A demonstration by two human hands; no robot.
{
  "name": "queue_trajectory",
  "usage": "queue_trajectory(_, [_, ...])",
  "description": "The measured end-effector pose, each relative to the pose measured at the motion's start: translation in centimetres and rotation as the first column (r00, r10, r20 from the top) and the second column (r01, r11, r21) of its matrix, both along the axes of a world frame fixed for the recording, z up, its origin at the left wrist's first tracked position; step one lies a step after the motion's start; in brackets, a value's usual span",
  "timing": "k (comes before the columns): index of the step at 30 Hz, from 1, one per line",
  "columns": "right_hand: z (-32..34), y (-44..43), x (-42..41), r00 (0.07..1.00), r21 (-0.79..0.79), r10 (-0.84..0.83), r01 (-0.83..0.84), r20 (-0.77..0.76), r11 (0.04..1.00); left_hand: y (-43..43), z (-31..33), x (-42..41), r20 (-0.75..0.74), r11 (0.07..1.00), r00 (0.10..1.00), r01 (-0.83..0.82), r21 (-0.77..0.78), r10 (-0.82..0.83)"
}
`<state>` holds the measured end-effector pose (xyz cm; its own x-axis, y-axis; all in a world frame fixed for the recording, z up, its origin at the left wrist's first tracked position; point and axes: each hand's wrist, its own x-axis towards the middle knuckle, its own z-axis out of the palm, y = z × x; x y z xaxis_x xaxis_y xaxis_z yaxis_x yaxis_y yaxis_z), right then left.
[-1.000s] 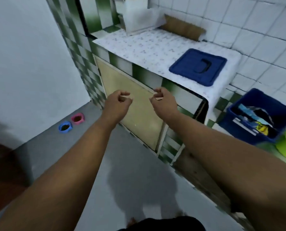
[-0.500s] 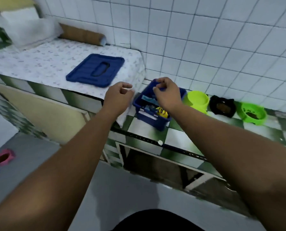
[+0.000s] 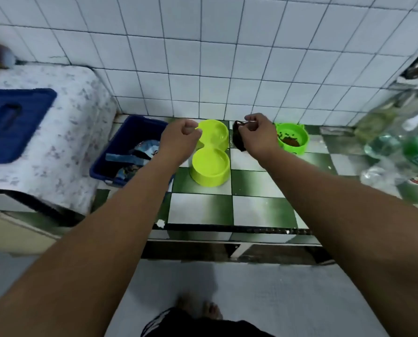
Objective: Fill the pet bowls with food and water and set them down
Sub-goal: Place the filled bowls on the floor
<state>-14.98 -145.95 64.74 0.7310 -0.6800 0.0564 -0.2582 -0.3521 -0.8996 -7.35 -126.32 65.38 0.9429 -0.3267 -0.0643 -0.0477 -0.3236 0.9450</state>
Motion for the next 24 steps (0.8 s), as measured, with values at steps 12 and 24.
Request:
queue_trajectory(12, [-2.6,-9.8,-5.2,0.967,0.019,-0.251,0.252,-0.034,0.968,-12.8,-4.1,0.8,-0.022,0.972,0.974,0.227,0.066,-0.226])
queue_trajectory(24, [-6.8,-24.8,-4.3,0.947,0.117,-0.247,0.274,-0.205,0.955,-22.6,-10.1,3.3,-0.133,0.893,0.989,0.12,0.433,-0.068])
